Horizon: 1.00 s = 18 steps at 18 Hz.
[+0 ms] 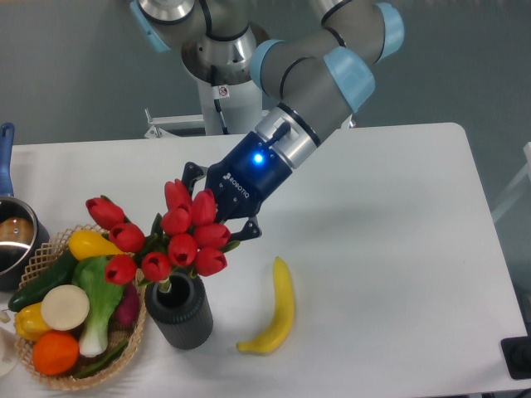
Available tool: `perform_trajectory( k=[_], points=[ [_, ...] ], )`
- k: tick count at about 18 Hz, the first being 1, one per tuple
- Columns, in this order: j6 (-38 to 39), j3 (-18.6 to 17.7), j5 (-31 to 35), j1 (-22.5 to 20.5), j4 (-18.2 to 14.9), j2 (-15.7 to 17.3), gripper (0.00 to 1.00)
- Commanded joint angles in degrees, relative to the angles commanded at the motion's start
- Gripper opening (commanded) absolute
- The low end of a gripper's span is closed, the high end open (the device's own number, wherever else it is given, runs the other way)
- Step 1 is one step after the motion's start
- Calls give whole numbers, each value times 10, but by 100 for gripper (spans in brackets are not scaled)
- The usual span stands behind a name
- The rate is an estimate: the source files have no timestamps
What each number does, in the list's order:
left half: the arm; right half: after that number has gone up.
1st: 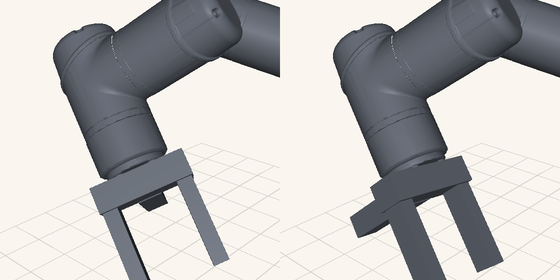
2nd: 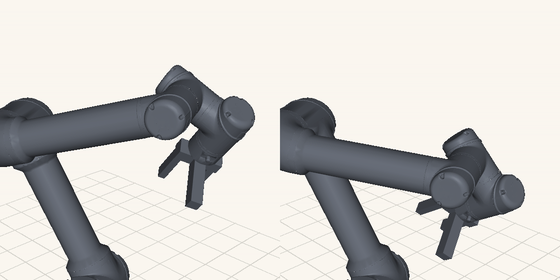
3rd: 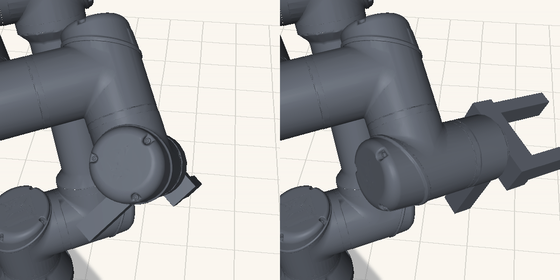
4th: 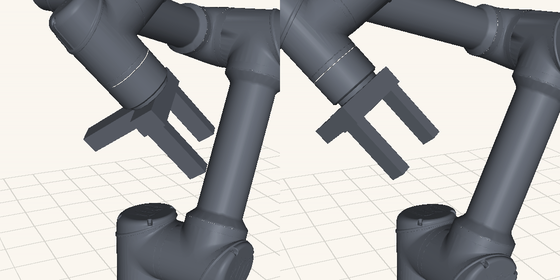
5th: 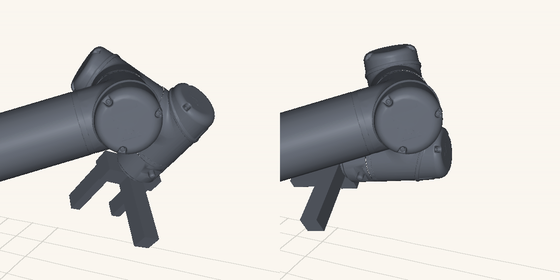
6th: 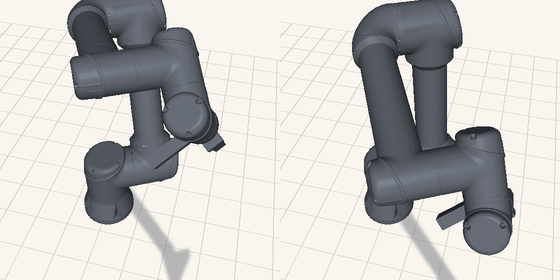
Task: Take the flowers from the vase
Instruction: 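Lift the tulip bunch up out of the grey vase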
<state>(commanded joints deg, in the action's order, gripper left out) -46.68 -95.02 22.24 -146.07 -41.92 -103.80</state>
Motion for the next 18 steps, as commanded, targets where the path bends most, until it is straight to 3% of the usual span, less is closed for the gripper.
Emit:
perform_trajectory(
  k=[7, 11, 18],
  points=[
    [40, 37, -11, -18, 0, -1, 0],
    [57, 53, -27, -44, -2, 0, 0],
    [77, 120, -25, -108, -4, 0, 0]
  ],
)
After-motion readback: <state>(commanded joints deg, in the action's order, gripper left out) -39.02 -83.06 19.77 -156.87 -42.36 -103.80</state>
